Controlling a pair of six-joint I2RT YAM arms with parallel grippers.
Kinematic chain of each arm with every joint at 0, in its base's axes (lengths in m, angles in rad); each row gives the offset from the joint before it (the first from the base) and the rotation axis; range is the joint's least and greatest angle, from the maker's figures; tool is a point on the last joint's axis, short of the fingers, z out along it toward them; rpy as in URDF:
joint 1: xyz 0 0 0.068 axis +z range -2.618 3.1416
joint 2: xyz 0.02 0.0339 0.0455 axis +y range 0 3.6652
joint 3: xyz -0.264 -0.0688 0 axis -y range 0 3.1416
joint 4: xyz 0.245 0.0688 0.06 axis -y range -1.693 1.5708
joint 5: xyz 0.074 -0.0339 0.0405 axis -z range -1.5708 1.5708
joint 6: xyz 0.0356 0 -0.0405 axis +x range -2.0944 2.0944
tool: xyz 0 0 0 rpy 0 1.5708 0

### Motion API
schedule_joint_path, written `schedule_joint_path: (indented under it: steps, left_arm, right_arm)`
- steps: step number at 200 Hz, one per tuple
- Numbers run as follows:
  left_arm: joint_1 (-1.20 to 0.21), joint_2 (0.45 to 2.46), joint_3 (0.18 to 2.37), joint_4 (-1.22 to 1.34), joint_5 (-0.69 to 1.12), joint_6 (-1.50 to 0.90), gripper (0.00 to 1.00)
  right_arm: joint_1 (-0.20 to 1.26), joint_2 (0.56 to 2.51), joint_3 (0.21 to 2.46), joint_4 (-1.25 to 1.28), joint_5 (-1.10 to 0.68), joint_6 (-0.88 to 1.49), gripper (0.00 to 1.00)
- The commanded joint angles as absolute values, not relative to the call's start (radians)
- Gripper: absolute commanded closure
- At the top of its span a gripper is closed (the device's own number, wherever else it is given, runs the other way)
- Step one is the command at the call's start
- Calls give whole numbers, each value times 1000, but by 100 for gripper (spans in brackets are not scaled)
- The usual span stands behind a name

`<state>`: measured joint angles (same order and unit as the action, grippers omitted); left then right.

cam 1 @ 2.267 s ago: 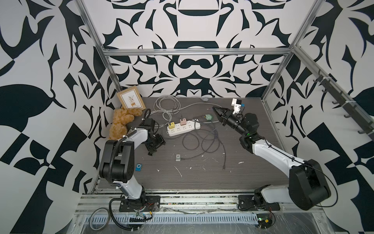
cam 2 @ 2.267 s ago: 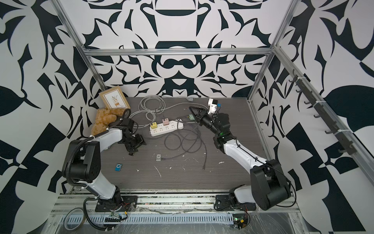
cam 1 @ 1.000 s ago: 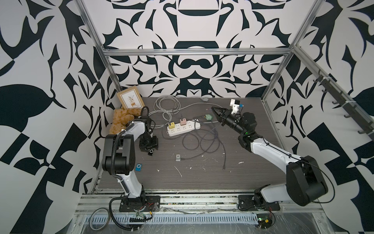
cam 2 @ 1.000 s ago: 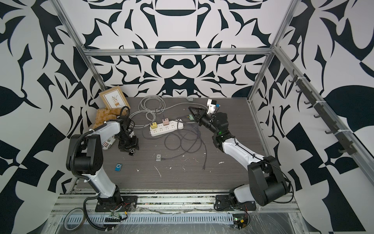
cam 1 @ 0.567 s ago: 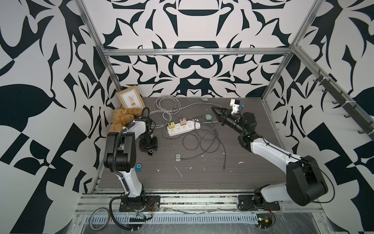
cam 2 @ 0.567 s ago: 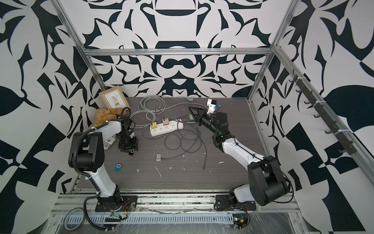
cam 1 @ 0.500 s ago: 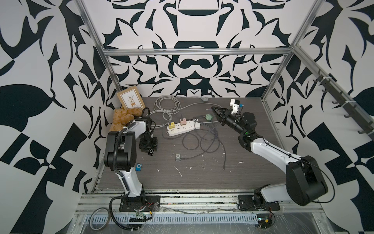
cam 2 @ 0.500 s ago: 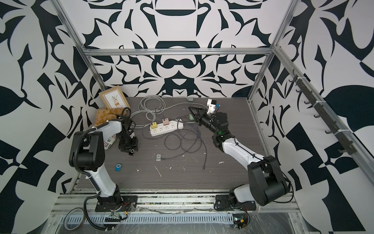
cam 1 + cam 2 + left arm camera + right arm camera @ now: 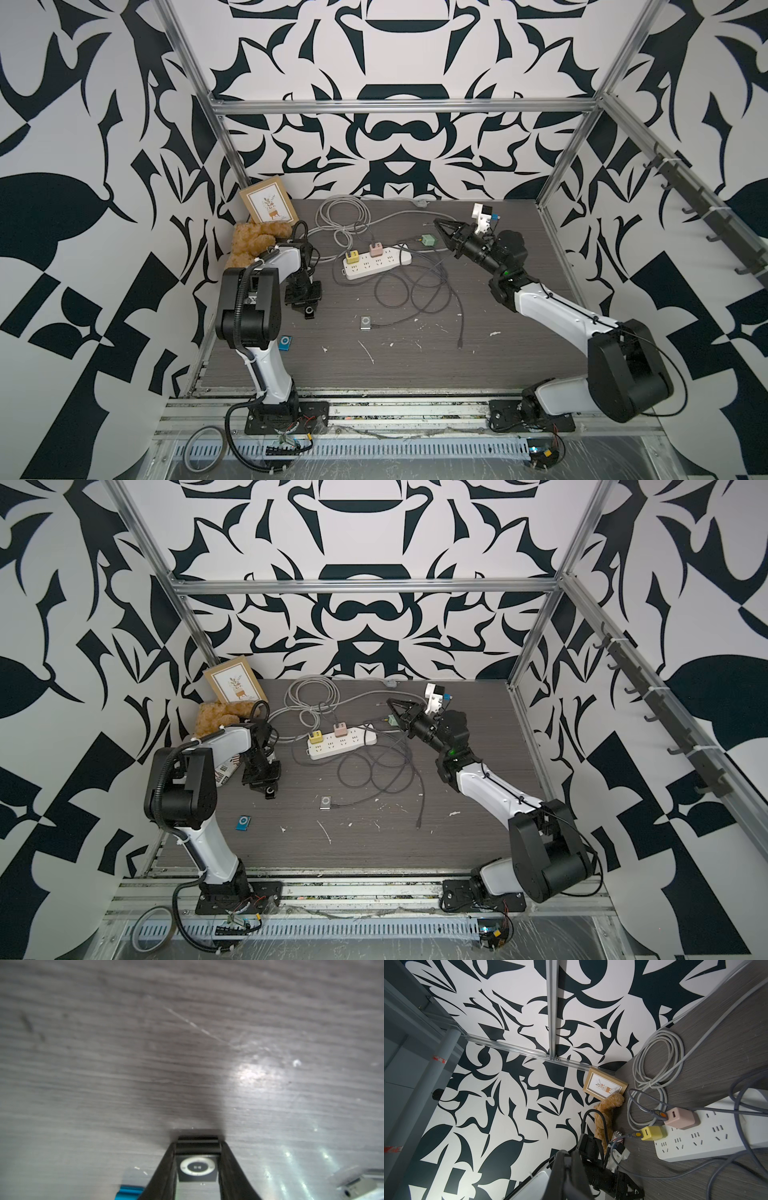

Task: Charge mp3
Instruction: Pick up the MP3 player from the center of the board.

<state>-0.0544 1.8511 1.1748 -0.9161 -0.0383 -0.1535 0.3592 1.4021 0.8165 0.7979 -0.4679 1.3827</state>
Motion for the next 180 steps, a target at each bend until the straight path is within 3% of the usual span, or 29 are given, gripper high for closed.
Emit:
schedule_joint_path:
  steps: [1,50,79,98,129,180]
  left_arm:
    - [-51,1878,1181,-937,-36,-159,74]
    - [-51,1783,1213,-981,43,-183,83]
    - [-51,1586,1251,-964,287,-255,88]
    - [-51,1436,1225,-840,529,-351,89]
    - [-59,1284,1128,-406,851,-682,90]
    - [-153,1327,1215,-280,911,-793,97]
  right_arm:
    - [354,1393,857,862,-473,1384,100]
    - [354,1402,878,851,-484,1373,100]
    - [363,1410,919,820,-509,1317,100]
    - [391,1421,966,799,-509,1256,100]
    - [491,1479,1164,581,-558,1061,100]
    - [622,1504,1247,552,-486,851,100]
